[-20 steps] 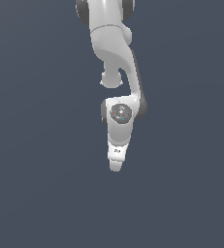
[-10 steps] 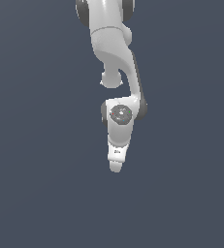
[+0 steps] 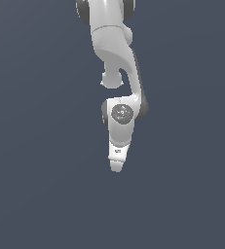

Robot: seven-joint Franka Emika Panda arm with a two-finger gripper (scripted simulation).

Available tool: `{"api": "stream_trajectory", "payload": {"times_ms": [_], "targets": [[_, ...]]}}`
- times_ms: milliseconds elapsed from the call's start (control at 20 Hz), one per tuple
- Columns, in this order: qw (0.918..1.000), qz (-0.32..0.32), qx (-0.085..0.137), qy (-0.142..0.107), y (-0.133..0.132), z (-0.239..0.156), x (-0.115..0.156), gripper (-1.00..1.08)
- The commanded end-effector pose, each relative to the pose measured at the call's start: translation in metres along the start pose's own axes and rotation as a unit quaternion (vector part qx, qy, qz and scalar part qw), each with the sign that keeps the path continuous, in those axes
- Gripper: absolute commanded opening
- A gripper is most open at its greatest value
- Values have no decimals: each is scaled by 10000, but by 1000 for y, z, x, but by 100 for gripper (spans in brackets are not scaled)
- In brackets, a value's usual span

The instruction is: Pick up the object and move it to a goal position.

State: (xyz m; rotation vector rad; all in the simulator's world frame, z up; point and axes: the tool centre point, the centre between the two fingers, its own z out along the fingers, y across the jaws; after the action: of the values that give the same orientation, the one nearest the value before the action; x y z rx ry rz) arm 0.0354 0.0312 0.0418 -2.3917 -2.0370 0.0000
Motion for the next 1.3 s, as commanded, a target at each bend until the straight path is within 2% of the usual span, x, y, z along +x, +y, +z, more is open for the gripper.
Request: {"api": "stream_trajectory", "payload": {"times_ms": [0,500,1250], "targets": [[10000,-1,-4,1,-3,-5,2,-100],[10000,-3,-5,-12,-36,-49,18,-100],[10000,-4,-4,-23,-118,-164,60,-100]]}}
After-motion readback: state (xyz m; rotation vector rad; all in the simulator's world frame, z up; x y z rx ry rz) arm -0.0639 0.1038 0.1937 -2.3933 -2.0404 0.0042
